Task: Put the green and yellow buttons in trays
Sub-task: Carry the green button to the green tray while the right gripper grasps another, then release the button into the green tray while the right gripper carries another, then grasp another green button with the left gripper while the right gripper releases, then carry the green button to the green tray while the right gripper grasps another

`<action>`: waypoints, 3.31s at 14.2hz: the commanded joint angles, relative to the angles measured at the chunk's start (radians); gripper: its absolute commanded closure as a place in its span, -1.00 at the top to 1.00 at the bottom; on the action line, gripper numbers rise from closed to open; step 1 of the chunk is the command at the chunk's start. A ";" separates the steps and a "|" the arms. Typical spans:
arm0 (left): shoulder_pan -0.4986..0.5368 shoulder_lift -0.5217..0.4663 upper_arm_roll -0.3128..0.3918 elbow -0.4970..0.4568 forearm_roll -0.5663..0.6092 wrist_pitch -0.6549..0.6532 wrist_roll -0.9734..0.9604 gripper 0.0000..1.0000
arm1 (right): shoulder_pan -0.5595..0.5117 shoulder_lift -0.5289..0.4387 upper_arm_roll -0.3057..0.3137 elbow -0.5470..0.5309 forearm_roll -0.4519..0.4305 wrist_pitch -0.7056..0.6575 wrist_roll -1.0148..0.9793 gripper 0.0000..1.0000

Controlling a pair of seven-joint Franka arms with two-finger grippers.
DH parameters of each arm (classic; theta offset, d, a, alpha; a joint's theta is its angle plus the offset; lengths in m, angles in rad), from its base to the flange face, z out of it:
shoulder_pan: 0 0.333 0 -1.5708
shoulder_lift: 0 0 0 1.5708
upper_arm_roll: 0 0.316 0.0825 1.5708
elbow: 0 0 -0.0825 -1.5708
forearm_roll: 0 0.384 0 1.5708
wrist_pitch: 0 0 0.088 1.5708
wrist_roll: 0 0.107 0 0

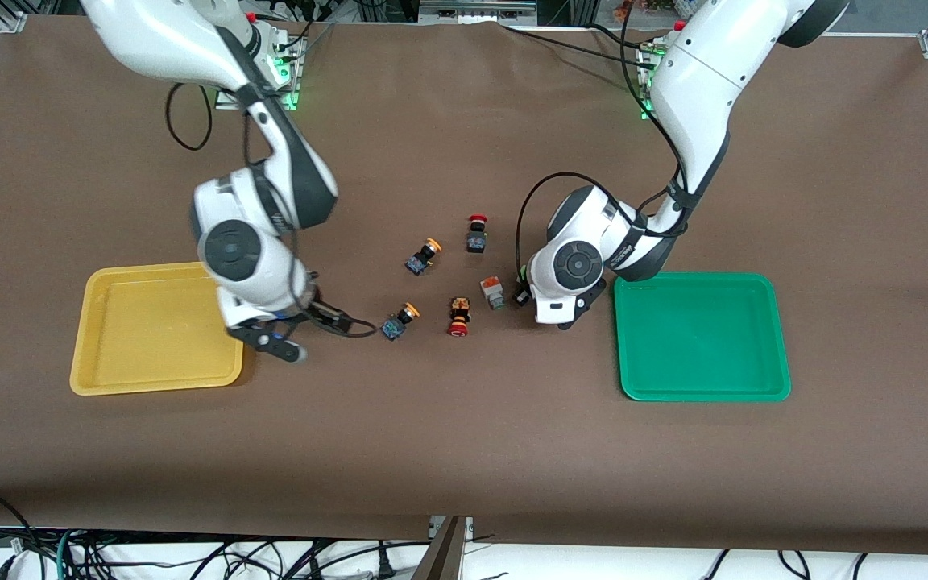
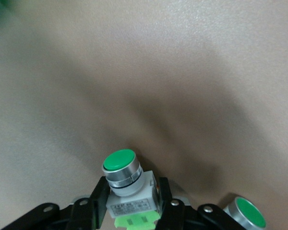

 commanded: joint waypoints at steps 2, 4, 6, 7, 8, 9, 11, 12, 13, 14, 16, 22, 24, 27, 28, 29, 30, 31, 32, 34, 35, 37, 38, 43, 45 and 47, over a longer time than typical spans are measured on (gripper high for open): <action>0.002 0.010 0.010 0.018 0.056 -0.065 0.132 -1.00 | 0.062 0.094 -0.008 0.037 0.008 0.124 0.182 1.00; 0.038 -0.002 0.024 0.057 0.153 -0.161 0.239 -1.00 | 0.080 0.126 -0.008 0.037 0.006 0.143 0.225 1.00; 0.084 -0.038 0.024 0.097 0.230 -0.275 0.443 -1.00 | 0.093 0.149 -0.008 0.037 0.006 0.190 0.259 1.00; 0.098 -0.039 0.030 0.129 0.244 -0.302 0.530 -1.00 | 0.097 0.159 -0.008 0.037 0.005 0.207 0.278 1.00; 0.123 -0.039 0.045 0.151 0.248 -0.313 0.577 -1.00 | 0.105 0.168 -0.008 0.037 0.005 0.224 0.287 1.00; 0.149 -0.039 0.045 0.168 0.248 -0.316 0.628 -1.00 | 0.112 0.175 -0.008 0.037 0.003 0.239 0.298 1.00; 0.196 -0.023 0.048 0.170 0.255 -0.299 0.757 -0.89 | 0.122 0.192 -0.010 0.037 0.000 0.262 0.314 0.90; 0.221 -0.003 0.048 0.170 0.270 -0.282 0.801 -0.79 | 0.131 0.198 -0.010 0.037 -0.003 0.273 0.318 0.16; 0.230 0.010 0.048 0.170 0.277 -0.264 0.814 -0.47 | 0.132 0.200 -0.010 0.037 -0.002 0.275 0.315 -0.66; 0.239 0.025 0.048 0.170 0.279 -0.258 0.819 0.70 | 0.132 0.202 -0.010 0.037 0.000 0.275 0.308 -1.00; 0.246 0.027 0.048 0.171 0.261 -0.258 0.807 1.00 | 0.129 0.197 -0.015 0.037 -0.006 0.272 0.290 -1.00; 0.151 0.022 0.036 0.231 0.106 -0.259 0.577 1.00 | -0.054 0.053 -0.024 0.035 0.006 -0.074 -0.243 -1.00; 0.059 0.031 0.036 0.237 0.098 -0.255 0.450 1.00 | -0.116 0.019 -0.060 0.032 0.006 -0.197 -0.445 -1.00; -0.026 0.073 0.036 0.266 0.023 -0.154 0.247 1.00 | -0.127 0.008 -0.207 0.000 0.008 -0.236 -0.737 -1.00; -0.046 0.083 0.037 0.266 0.000 -0.103 0.225 1.00 | -0.131 0.010 -0.249 -0.012 0.009 -0.228 -0.829 -1.00; -0.066 0.096 0.037 0.265 -0.003 -0.071 0.211 1.00 | -0.153 0.010 -0.267 -0.024 0.012 -0.219 -0.912 -1.00; -0.081 0.099 0.037 0.265 -0.003 -0.063 0.193 1.00 | -0.189 0.014 -0.268 -0.027 0.014 -0.211 -0.966 -1.00; -0.083 0.099 0.039 0.266 -0.002 -0.060 0.182 1.00 | -0.214 0.022 -0.268 -0.034 0.040 -0.205 -0.994 -0.82; -0.084 0.100 0.039 0.265 -0.002 -0.055 0.182 1.00 | -0.226 0.031 -0.268 -0.037 0.085 -0.201 -1.012 0.38; -0.099 0.116 0.037 0.265 -0.005 -0.052 0.179 1.00 | -0.231 0.031 -0.263 -0.032 0.112 -0.211 -1.023 1.00; -0.119 0.123 0.039 0.265 -0.002 -0.040 0.175 1.00 | -0.219 0.022 -0.254 -0.031 0.112 -0.216 -1.012 1.00; -0.138 0.139 0.039 0.263 0.003 -0.011 0.156 1.00 | -0.191 0.004 -0.208 -0.018 0.120 -0.251 -0.955 1.00; -0.142 0.143 0.044 0.263 0.006 -0.009 0.156 1.00 | -0.178 0.002 -0.179 -0.017 0.127 -0.254 -0.848 1.00; -0.136 0.143 0.045 0.260 0.015 0.000 0.179 -0.97 | -0.008 0.016 -0.057 -0.018 0.129 -0.173 -0.350 1.00; -0.141 0.139 0.047 0.262 0.027 -0.001 0.182 -1.00 | 0.072 0.048 -0.057 -0.024 0.129 -0.121 -0.194 1.00; -0.130 0.134 0.047 0.262 0.028 -0.001 0.190 -1.00 | 0.138 0.065 -0.056 -0.037 0.140 -0.086 -0.083 1.00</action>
